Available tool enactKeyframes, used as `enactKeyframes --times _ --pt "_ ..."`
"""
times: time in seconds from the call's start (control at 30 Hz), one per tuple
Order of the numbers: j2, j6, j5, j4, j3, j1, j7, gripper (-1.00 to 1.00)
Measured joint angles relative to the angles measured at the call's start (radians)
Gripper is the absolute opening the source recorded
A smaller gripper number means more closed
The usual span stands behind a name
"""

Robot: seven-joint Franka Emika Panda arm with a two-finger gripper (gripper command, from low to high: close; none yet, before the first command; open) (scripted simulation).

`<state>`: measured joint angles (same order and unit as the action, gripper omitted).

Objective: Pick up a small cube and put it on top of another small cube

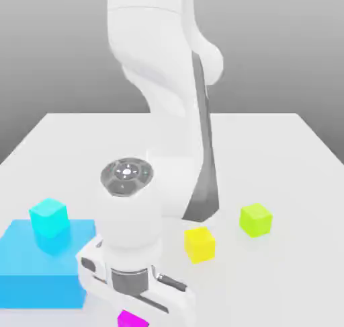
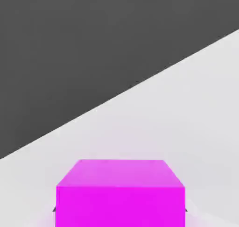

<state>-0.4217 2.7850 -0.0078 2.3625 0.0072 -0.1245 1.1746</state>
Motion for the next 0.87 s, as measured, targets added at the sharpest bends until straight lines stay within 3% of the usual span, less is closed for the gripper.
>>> enactKeyframes --times 0.27,0.6,0.73,0.77,0.87 --pt "0.283 -0.183 0.012 0.101 -0.087 -0.069 0.076 -1.00" --pt "0.641 -0.377 -0.053 0.261 -0.199 -0.291 0.299 -1.00" --pt "0.561 -0.255 -0.038 0.303 -0.214 -0.303 0.301 -1.00" --pt "0.532 -0.218 -0.031 0.312 -0.216 -0.301 0.296 1.00" --pt "0.532 -0.218 -0.031 0.312 -0.216 -0.301 0.296 1.00"
